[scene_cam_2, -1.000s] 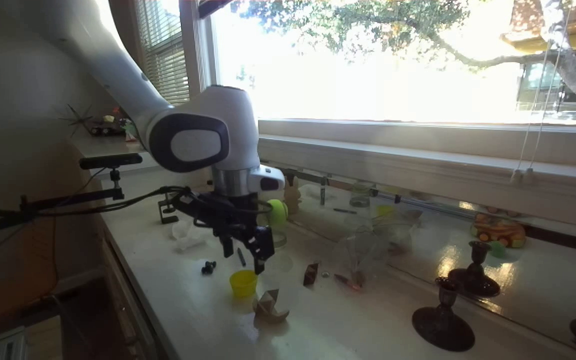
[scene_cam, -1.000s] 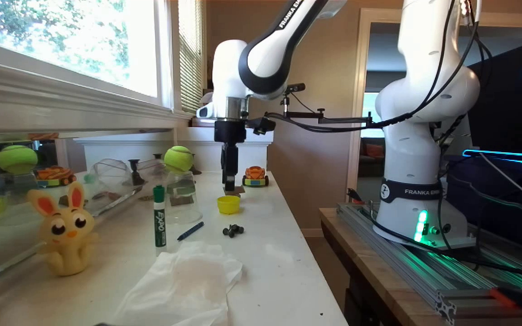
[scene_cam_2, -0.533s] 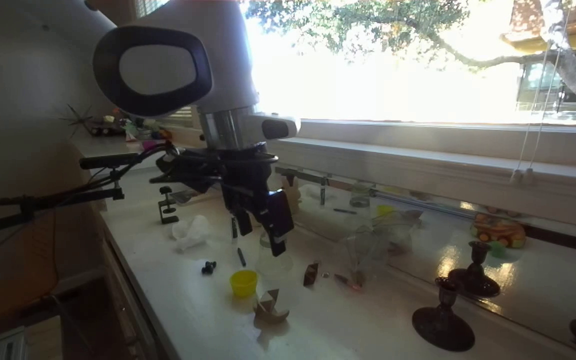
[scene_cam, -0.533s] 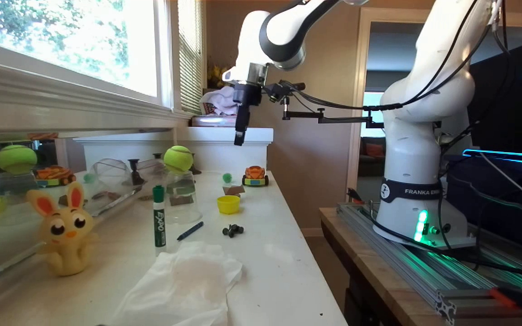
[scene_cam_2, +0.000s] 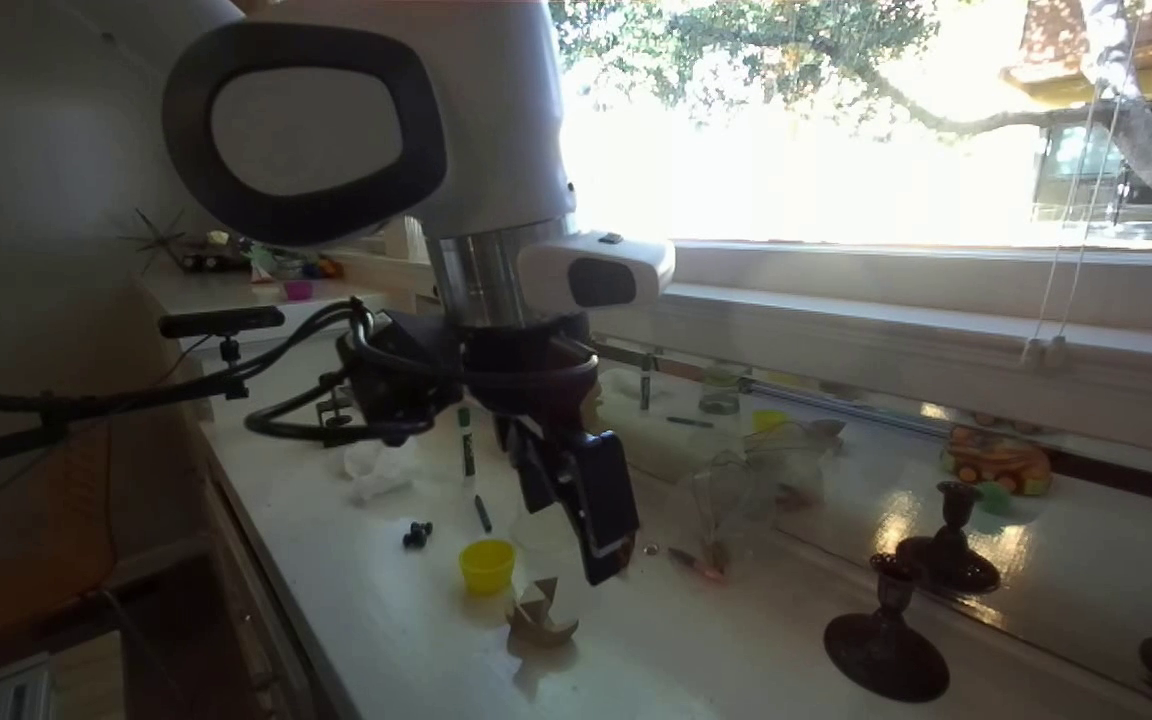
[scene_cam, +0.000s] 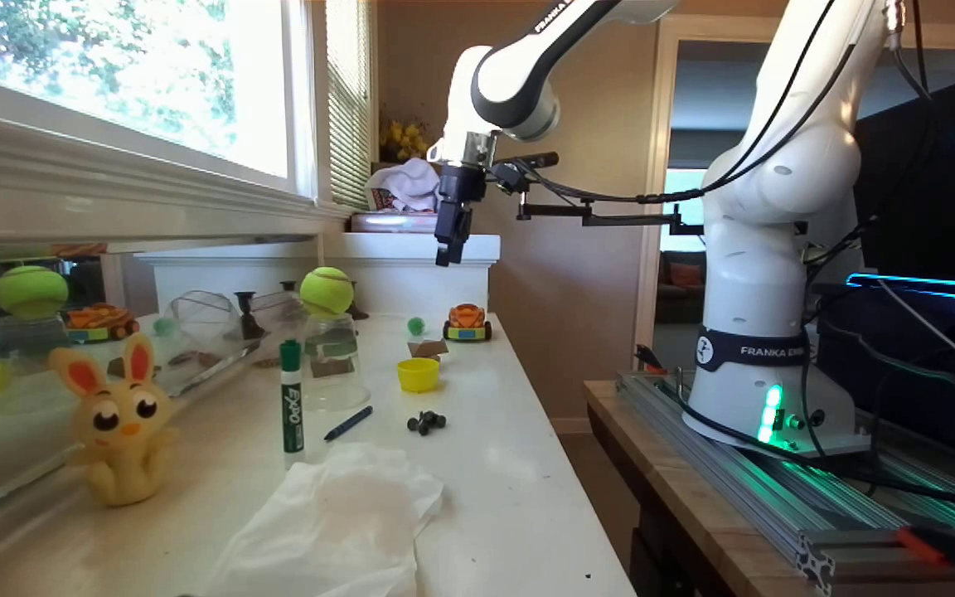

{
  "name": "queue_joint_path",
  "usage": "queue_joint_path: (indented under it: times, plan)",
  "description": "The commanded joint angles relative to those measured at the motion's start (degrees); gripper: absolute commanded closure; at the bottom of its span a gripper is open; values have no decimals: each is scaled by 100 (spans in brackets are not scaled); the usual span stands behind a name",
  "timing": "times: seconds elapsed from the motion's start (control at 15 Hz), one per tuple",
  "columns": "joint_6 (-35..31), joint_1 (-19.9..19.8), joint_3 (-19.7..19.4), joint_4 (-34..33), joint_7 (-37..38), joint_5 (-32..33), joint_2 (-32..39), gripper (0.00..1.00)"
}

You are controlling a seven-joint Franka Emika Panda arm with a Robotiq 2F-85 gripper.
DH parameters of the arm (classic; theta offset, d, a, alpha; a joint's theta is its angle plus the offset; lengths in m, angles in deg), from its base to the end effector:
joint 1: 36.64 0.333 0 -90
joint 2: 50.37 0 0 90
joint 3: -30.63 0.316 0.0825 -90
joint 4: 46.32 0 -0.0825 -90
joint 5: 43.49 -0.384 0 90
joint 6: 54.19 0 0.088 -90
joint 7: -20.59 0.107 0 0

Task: Put the yellow bowl on the counter, then place the green toy in it

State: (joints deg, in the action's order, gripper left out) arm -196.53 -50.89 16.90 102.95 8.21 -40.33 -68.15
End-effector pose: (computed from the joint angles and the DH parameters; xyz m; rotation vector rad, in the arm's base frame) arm 0.3818 -0.2006 0.3743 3.0793 -0.3514 0.2849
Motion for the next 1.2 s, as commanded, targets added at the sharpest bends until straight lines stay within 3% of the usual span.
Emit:
queue_joint_path:
  times: [0.0,0.6,1.13]
  plan:
    - [12,40,-36,-11,25,24,3,0]
    - [-94,32,-127,-1327,377,-230,1456,0]
    - [250,-153,-207,-2493,349,-612,2688,0]
